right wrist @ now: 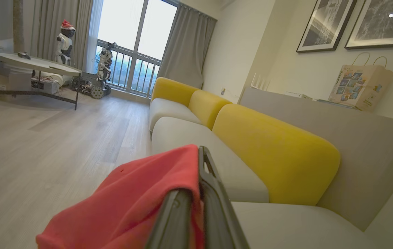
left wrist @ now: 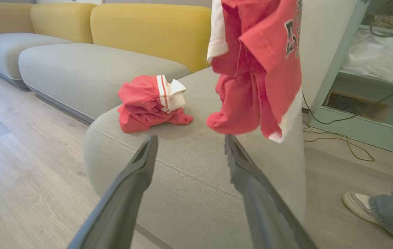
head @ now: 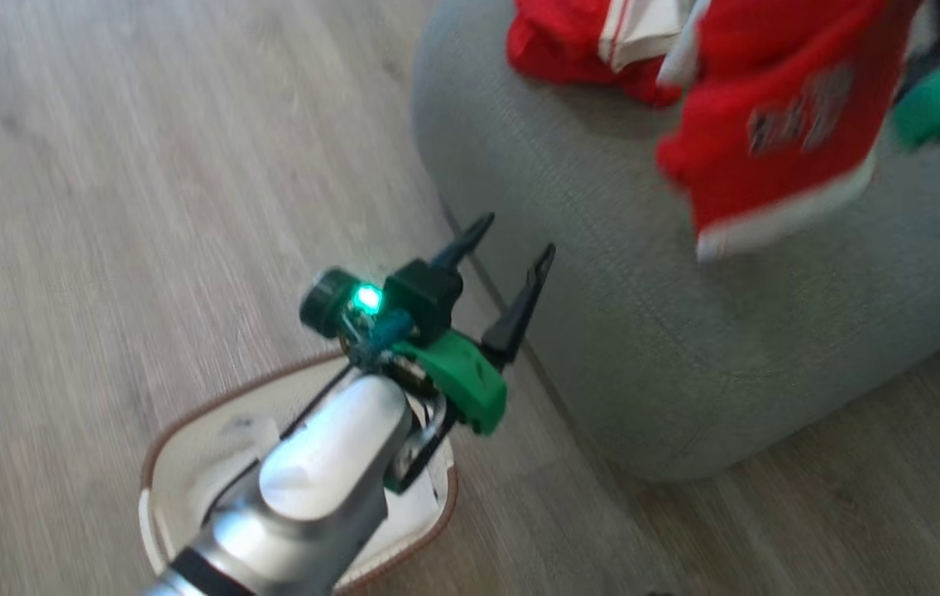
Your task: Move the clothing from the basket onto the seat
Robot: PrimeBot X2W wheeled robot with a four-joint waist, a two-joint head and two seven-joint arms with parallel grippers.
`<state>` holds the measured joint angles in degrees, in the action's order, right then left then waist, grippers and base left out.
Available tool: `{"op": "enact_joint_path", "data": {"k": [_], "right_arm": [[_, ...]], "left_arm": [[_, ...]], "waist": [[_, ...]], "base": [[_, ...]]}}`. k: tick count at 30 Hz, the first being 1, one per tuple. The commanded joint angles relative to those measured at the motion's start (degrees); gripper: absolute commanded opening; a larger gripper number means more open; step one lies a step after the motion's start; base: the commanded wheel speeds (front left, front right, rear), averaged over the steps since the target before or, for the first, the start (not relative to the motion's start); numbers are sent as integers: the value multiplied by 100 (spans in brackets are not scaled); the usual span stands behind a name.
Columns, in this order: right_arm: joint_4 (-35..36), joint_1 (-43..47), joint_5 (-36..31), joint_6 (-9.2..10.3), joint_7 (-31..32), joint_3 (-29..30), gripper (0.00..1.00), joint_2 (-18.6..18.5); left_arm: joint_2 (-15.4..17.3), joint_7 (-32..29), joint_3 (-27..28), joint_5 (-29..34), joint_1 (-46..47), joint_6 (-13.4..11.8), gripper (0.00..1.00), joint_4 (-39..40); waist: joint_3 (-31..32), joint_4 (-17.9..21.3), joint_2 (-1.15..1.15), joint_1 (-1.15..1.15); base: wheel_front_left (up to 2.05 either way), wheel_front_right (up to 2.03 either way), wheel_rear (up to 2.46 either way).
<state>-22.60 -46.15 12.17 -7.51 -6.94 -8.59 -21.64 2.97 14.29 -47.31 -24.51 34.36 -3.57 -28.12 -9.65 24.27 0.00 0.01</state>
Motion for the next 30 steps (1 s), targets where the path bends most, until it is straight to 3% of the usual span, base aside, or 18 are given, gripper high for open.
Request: {"op": "enact_joint_path", "data": {"k": [1,9,17,24,30], "right_arm": [[76,-389,45,2,22,-12,0,-134],[-956,-2149,-77,2,9,383,0,-712],[-1965,-3239,-753,2,-157,1150,0,-1322],[-2931,-3154,-1566,2,-593,2121,0,-1282],[-3610,-2747,-2226,2,-740,2738,0,-863]], "left_arm": [[87,71,230,75,343,-45,100,210],[377,-22,312,249,723,-108,100,535],[506,-221,213,416,993,-137,100,996],[633,-325,115,522,1022,-179,100,1292],[745,-381,98,559,996,-254,100,1452]], "waist": [[-360,-266,0,-1],[-1213,-860,0,-1],[-1926,-1637,0,-1],[-2319,-2009,0,-1],[-2537,-2068,0,-1]], "base": [[0,0,0],[0,0,0],[0,0,0],[0,0,0],[0,0,0]]}}
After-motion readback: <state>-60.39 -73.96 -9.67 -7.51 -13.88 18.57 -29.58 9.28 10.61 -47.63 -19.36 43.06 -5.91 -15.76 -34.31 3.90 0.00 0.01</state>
